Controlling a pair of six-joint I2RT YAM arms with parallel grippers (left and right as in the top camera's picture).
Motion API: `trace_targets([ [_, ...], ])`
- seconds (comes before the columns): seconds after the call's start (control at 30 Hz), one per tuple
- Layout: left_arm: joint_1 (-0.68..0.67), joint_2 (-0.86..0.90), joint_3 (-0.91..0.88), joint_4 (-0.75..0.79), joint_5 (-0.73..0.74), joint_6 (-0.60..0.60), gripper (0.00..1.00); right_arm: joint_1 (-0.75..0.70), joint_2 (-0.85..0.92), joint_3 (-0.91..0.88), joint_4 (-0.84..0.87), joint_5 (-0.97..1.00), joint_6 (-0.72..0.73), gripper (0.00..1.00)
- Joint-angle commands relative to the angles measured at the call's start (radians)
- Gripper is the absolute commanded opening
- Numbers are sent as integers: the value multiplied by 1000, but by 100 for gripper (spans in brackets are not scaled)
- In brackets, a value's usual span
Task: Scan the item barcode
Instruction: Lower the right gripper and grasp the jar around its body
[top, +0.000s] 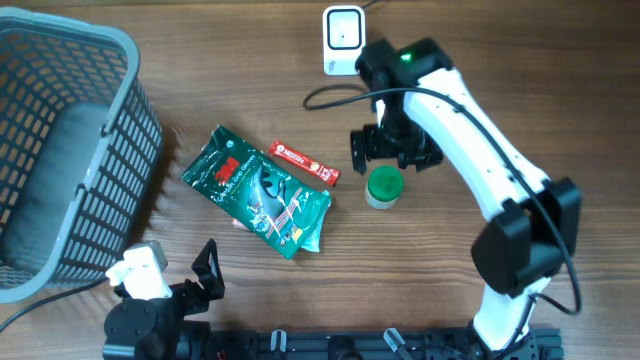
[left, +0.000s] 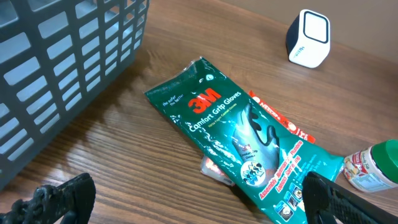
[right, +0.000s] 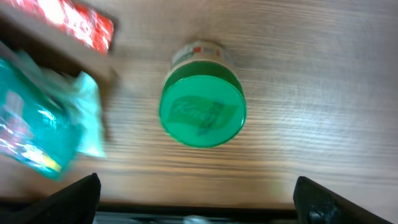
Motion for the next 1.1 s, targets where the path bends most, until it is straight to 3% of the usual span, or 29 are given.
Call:
trace_targets([
  [0.0, -5, -3, -5, 2, -14, 14, 100, 1, -31, 18, -37, 66, 697, 100],
  [0.13, -5, -3, -5, 2, -14, 14, 100, 3, -31, -22, -31, 17, 1231, 100],
  [0.27, -5, -3, -5, 2, -14, 14, 100, 3, -31, -109, 17, 69, 1498, 100],
  [0.57, -5, -3, -5, 2, -14, 14, 100, 3, -31, -300, 290, 149, 1464, 100],
  [0.73, -5, -3, -5, 2, -14, 14, 100, 3, -31, -399, 433, 113, 1314, 100],
  [0.93, -5, -3, -5, 2, -14, 14, 100, 1, -31, -401, 430, 107, 1108, 73],
  [1.0, -5, -3, -5, 2, -14, 14, 100, 1, -32, -401, 425, 107, 981, 63],
  [1.07, -5, -3, -5, 2, -14, 14, 100, 1, -32, -397, 424, 108, 837, 58],
])
